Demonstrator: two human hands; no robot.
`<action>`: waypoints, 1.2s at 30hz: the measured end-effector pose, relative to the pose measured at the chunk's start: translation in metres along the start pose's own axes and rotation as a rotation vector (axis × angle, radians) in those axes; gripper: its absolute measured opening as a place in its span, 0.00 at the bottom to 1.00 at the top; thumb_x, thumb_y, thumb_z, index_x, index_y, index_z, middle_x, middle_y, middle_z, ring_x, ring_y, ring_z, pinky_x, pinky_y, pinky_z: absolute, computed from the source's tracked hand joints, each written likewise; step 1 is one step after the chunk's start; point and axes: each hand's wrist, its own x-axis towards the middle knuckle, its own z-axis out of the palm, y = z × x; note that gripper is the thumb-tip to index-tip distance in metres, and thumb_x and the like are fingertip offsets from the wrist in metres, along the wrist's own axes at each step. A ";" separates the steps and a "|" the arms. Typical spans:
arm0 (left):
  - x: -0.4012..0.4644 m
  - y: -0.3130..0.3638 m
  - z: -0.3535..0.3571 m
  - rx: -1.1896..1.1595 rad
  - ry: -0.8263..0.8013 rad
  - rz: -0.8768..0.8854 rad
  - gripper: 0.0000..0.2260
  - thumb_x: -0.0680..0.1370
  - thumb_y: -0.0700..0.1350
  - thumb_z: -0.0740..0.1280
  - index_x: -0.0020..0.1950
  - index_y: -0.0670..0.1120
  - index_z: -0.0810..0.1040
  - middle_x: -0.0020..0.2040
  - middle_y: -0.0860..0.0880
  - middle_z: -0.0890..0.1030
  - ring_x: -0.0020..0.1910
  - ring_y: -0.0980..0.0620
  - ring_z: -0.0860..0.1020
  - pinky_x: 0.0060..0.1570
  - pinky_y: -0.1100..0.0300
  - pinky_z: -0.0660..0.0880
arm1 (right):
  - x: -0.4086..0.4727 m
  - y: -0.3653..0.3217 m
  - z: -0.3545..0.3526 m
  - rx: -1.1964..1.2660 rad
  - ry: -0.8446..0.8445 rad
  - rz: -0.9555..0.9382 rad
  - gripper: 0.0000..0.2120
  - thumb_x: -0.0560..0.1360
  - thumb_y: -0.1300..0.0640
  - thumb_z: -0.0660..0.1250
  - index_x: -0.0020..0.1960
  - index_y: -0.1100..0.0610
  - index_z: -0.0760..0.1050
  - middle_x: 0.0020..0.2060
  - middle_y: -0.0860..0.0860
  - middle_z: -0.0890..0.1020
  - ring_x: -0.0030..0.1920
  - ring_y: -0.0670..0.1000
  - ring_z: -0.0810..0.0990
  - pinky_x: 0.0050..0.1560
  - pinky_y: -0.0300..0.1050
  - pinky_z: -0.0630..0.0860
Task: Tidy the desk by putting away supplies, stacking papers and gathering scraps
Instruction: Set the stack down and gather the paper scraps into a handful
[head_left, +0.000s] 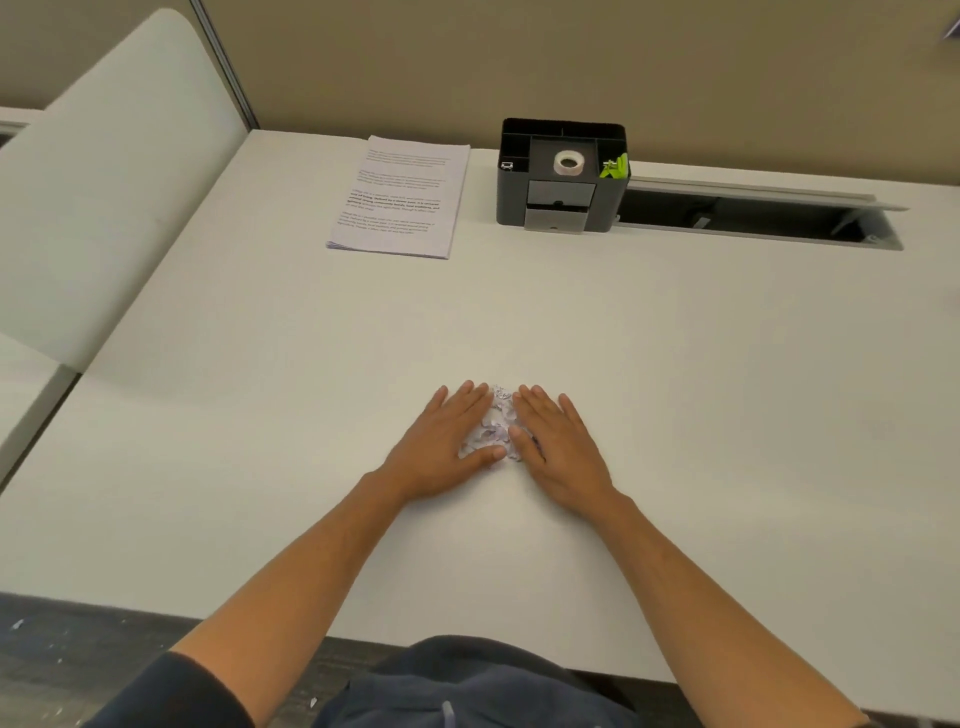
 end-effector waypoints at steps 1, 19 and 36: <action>-0.001 0.003 0.000 -0.028 -0.017 0.015 0.42 0.74 0.73 0.46 0.80 0.48 0.53 0.80 0.53 0.53 0.78 0.60 0.46 0.77 0.55 0.41 | -0.002 0.001 -0.002 0.042 -0.008 0.009 0.33 0.79 0.40 0.41 0.78 0.56 0.57 0.78 0.49 0.58 0.78 0.44 0.51 0.78 0.47 0.43; -0.049 0.021 0.030 0.232 0.037 -0.234 0.36 0.77 0.66 0.31 0.79 0.46 0.39 0.79 0.50 0.39 0.77 0.52 0.35 0.74 0.49 0.34 | -0.060 -0.015 0.012 -0.292 -0.095 0.237 0.42 0.73 0.29 0.26 0.78 0.56 0.35 0.77 0.48 0.36 0.77 0.50 0.33 0.73 0.64 0.32; 0.029 0.018 -0.044 0.126 -0.316 -0.135 0.59 0.60 0.65 0.78 0.79 0.50 0.46 0.72 0.51 0.56 0.68 0.47 0.65 0.65 0.50 0.70 | -0.011 -0.028 -0.035 -0.038 -0.116 0.316 0.20 0.77 0.54 0.65 0.66 0.58 0.66 0.62 0.52 0.65 0.61 0.54 0.67 0.53 0.51 0.76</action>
